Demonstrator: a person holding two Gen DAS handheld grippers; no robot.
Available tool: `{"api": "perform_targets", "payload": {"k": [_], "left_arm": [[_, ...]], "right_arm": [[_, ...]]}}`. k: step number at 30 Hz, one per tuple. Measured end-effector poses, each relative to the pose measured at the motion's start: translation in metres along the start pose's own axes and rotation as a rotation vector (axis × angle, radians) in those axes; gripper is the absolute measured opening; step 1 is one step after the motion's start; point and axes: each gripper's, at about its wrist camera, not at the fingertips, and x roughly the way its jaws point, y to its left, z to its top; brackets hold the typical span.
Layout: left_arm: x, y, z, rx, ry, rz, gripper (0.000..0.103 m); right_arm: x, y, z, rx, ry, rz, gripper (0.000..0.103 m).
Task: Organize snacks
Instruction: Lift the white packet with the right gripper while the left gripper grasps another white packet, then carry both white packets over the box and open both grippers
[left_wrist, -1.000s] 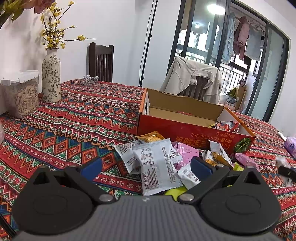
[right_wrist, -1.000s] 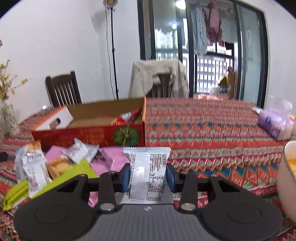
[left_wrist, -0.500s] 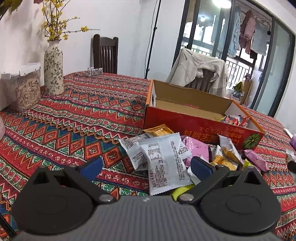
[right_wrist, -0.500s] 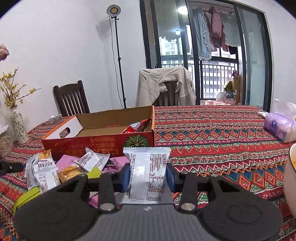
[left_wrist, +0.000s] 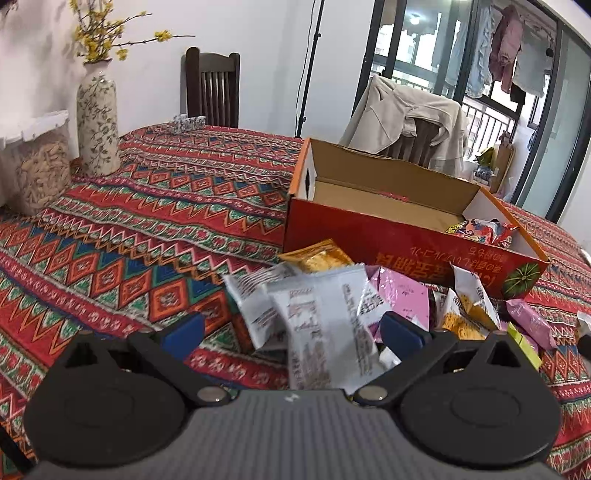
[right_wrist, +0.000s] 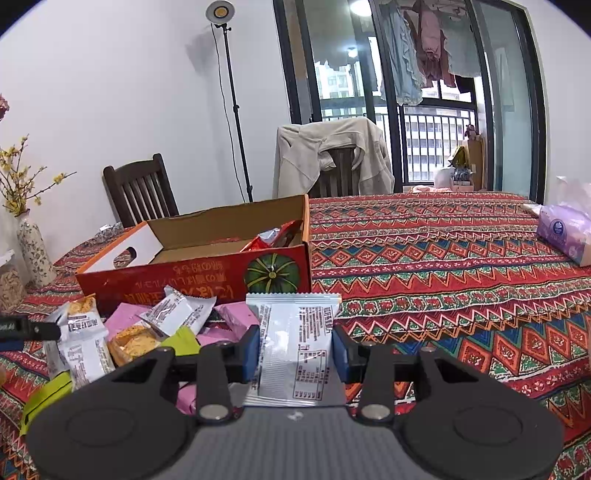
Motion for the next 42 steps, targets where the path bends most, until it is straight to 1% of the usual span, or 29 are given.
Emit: {"api": "perform_targets", "payload": {"k": [4,6,8,9,10,11,13,15,20,29,32,37,42], "left_arm": [[0.01,-0.006,0.0,-0.02,0.026,0.002,0.103],[0.012,-0.007,-0.002,-0.027,0.038,-0.003,0.096],[0.013,-0.009,-0.004,-0.025,0.044,-0.007,0.078],[0.013,-0.009,-0.004,-0.028,0.047,-0.012,0.073],[0.013,-0.008,-0.005,-0.035,0.05,-0.015,0.064],[0.013,-0.007,-0.005,-0.041,0.05,-0.019,0.054],[0.011,-0.003,-0.005,-0.05,0.049,-0.035,0.048],[0.008,-0.002,-0.006,-0.048,0.041,-0.04,0.046],[-0.003,-0.001,-0.007,-0.029,0.011,-0.042,0.045],[-0.022,-0.007,0.008,0.024,-0.077,-0.064,0.045],[-0.024,-0.018,0.02,0.064,-0.115,-0.069,0.045],[-0.017,-0.04,0.045,0.118,-0.175,-0.099,0.045],[0.0,-0.06,0.072,0.139,-0.2,-0.125,0.045]], "right_arm": [[0.001,-0.001,-0.001,0.005,0.003,-0.003,0.039],[0.001,-0.003,-0.001,0.009,0.005,-0.005,0.039],[0.002,-0.003,-0.001,0.011,0.008,-0.004,0.039],[0.002,-0.003,-0.001,0.011,0.009,-0.002,0.039],[0.003,-0.002,-0.001,0.01,0.01,0.001,0.039],[0.003,-0.002,-0.002,0.01,0.011,0.004,0.039],[0.003,0.0,-0.002,0.009,0.013,0.008,0.039],[0.003,0.001,-0.002,0.009,0.014,0.011,0.039],[0.002,0.003,-0.002,0.008,0.01,0.014,0.039],[-0.003,0.01,0.009,-0.018,-0.027,0.029,0.039],[0.001,0.017,0.02,-0.038,-0.052,0.037,0.04],[0.015,0.03,0.044,-0.077,-0.099,0.057,0.04],[0.041,0.041,0.075,-0.095,-0.115,0.092,0.04]]}}
